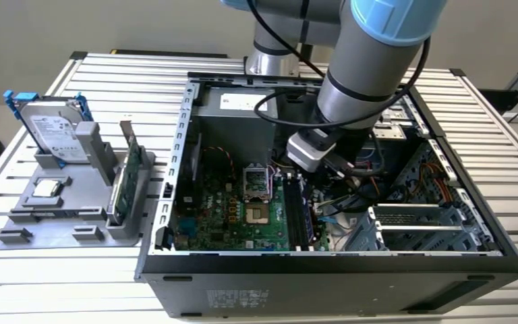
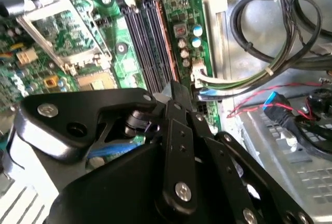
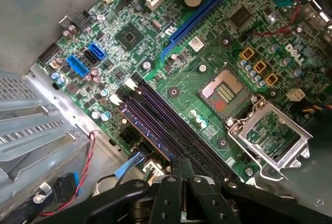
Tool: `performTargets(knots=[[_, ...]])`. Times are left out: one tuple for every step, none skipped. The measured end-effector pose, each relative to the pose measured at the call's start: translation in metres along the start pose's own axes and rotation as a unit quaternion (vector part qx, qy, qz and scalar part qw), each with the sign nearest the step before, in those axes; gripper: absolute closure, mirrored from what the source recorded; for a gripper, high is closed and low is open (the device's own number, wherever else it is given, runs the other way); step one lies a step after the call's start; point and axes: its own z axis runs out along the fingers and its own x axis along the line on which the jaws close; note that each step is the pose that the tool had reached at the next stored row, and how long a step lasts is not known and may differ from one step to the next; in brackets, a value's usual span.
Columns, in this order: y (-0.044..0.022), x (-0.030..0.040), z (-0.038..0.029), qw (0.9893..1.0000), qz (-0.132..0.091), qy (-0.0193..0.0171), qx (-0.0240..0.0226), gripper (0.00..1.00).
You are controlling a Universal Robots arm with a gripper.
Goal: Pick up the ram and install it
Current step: 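Press down the ram until it locks into place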
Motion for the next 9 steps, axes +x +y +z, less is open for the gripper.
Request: performTargets(knots=[[0.0, 0.0, 0.0, 1.0, 0.005, -0.0002, 0.0002, 1.0], [0.0, 0.0, 0.0, 1.0, 0.01, -0.0003, 0.0004, 1.0], [0.0, 0.0, 0.0, 0.9999, 0.015, -0.0005, 0.0006, 1.0], [0.0, 0.0, 0.0, 0.9998, 0.019, -0.0006, 0.0008, 1.0], [0.0, 0.0, 0.0, 0.9997, 0.023, -0.0008, 0.001, 1.0], [0.0, 0.0, 0.0, 0.9996, 0.027, -0.001, 0.0012, 1.0], [0.0, 0.0, 0.0, 0.9995, 0.031, -0.0011, 0.0013, 1.0], [0.0, 0.0, 0.0, 0.9994, 0.035, -0.0012, 0.0015, 1.0], [0.0, 0.0, 0.0, 0.9992, 0.039, -0.0013, 0.0016, 1.0]])
